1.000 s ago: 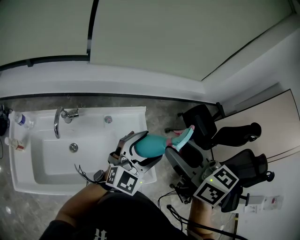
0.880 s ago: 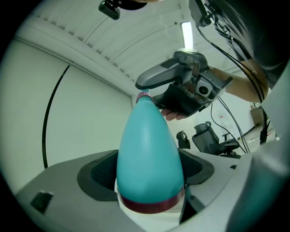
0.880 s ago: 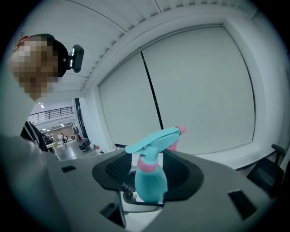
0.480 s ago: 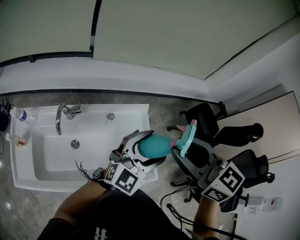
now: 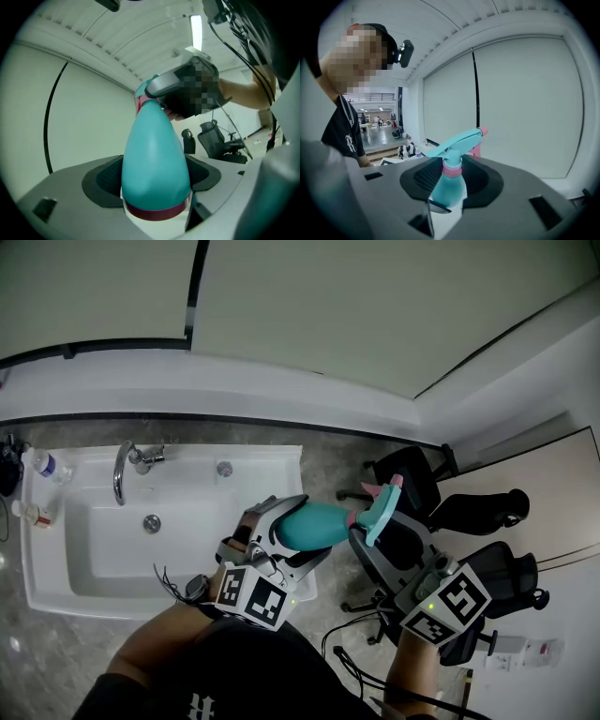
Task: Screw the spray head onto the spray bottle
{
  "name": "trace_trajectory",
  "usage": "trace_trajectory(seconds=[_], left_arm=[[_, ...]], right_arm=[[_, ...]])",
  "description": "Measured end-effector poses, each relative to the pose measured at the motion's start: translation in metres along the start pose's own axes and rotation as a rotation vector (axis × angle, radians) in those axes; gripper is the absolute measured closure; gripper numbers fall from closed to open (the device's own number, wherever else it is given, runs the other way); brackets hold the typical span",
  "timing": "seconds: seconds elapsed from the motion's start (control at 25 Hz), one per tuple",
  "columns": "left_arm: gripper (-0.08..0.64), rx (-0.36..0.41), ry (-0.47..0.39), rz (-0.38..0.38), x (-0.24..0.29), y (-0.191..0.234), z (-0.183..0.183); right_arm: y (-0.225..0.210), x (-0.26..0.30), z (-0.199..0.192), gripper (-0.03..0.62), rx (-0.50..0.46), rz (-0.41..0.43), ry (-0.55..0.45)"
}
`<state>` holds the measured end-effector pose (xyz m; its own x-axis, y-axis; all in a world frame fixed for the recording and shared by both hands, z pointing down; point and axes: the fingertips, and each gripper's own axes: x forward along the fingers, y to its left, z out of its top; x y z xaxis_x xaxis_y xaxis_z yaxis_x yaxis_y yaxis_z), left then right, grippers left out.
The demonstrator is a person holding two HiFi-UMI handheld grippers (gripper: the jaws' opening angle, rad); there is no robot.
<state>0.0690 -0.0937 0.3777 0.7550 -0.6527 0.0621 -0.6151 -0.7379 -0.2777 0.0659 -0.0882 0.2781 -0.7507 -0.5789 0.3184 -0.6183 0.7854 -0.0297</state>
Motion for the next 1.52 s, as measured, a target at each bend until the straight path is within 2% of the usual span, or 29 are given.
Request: trace_trajectory(seconds=[0.12,0.4,0.52,0.64,0.84,0.92,1.08,1.28,1.52], left_arm=[[0.170,0.040,0.029,0.053,0.001,0.003,-0.004],[0.172,-0.033,0.036,0.066,0.006,0.003,-0.005],[0.170,-0.068,0.002,0.010,0.004,-0.001,-0.001],[0.170,-0.041,0.011,0.010,0.002,0.000,0.004],[0.170,0.047,0.094,0.104,0.005,0.005,-0.003],[0.170,0.061,0.122,0.124,0.006,0.006,-0.009],[0.170,0.035,0.137,0.124,0.009,0.001,-0.015],[0.170,-0.026,0.094,0.083,0.009,-0.001,-0.011],[0.170,-0.063,0.044,0.065,0.006,0.003,-0.004]], right_arm=[[-0.004,0.002,-0.003,0.460,0.037,-0.056,0.031],[-0.010,0.004,0.000,0.462,0.119,-0.204,-0.043],[-0.006,0.001,0.004,0.462,0.120,-0.155,-0.077],[-0.006,-0.004,0.005,0.462,0.116,-0.108,-0.071],[-0.015,-0.001,-0.004,0.462,0.101,-0.249,-0.006],[-0.020,0.001,-0.011,0.460,0.138,-0.289,0.003],[-0.024,0.003,-0.017,0.460,0.230,-0.316,-0.015],[-0.019,0.001,-0.016,0.460,0.223,-0.306,-0.023],[-0.012,-0.001,-0.011,0.460,0.198,-0.291,-0.041]])
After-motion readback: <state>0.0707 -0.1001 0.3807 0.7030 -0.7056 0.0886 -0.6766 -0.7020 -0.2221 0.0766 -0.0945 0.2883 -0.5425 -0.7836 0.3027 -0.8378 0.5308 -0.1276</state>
